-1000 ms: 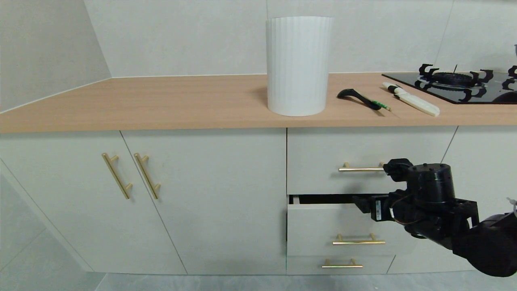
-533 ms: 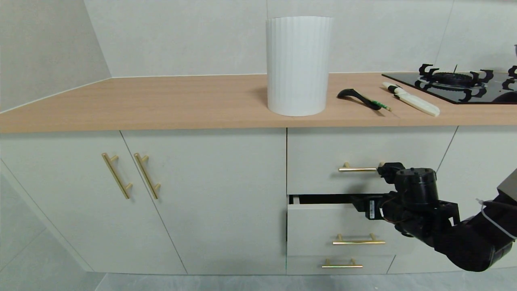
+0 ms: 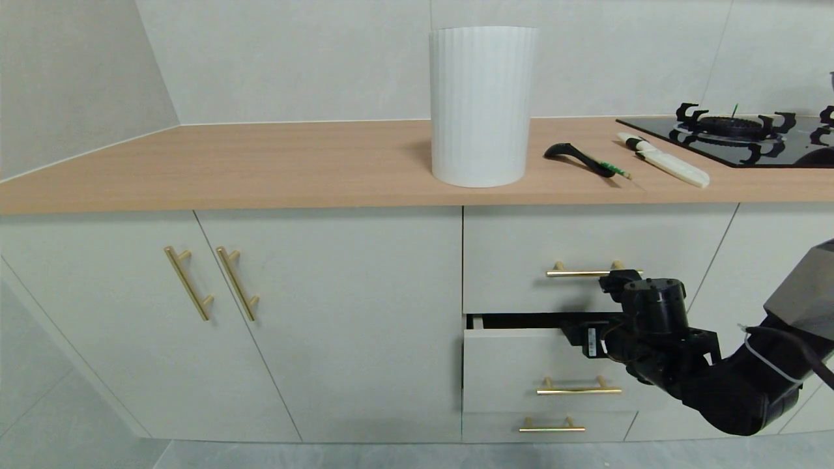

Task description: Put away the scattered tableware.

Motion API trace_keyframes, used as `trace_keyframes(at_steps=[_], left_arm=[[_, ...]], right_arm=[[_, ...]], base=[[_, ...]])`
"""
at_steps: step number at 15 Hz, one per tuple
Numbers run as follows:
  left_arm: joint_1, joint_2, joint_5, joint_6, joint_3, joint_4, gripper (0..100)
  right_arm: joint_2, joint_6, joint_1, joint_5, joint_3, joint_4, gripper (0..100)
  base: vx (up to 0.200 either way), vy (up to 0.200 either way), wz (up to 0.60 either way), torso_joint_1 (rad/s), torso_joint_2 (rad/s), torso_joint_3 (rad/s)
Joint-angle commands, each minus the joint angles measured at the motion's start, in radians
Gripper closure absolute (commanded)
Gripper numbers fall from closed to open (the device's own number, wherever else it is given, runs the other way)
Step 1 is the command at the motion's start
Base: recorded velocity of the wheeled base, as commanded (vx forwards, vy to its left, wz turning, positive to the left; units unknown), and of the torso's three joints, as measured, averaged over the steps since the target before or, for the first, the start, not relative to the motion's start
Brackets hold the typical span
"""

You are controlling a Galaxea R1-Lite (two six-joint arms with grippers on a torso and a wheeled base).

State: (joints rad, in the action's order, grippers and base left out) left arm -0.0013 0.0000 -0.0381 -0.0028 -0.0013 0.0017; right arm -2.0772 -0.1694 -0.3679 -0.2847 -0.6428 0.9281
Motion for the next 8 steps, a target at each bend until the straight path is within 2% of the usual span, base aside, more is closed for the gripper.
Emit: trace_keyframes(at_steps=[1, 8], left_arm=[[0.000, 0.002, 0.000, 0.000, 0.000, 0.000, 0], [0.000, 0.002, 0.000, 0.000, 0.000, 0.000, 0]], right_arm=[[-0.001, -0.001, 0.000, 0.001, 0.005, -0.009, 0], [0.005, 0.004, -0.003, 0.001, 0.017, -0.020, 0]], base=[[0.000, 0.000, 0.00, 0.000, 0.00, 0.000], [0.000, 0.000, 0.00, 0.000, 0.00, 0.000]])
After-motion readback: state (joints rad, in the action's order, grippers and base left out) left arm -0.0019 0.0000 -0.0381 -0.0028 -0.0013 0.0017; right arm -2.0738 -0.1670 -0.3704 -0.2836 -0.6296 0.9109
